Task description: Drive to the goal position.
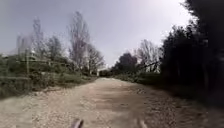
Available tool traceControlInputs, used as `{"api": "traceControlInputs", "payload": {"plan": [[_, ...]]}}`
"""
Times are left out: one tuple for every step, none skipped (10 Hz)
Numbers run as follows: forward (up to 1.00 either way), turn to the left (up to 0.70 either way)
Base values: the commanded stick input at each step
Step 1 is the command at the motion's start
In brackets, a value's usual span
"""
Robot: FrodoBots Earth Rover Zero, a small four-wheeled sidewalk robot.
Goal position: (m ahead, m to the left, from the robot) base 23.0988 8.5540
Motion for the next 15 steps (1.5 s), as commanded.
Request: {"api": "traceControlInputs", "payload": {"plan": [[0.70,0.00],[0.70,0.01],[0.70,0.22],[0.70,0.27],[0.70,0.16],[0.70,0.04],[0.70,0.00],[0.70,0.00],[0.70,0.00],[0.70,0.00],[0.70,0.00],[0.70,0.00],[0.70,0.00],[0.70,0.00],[0.70,0.00]]}}
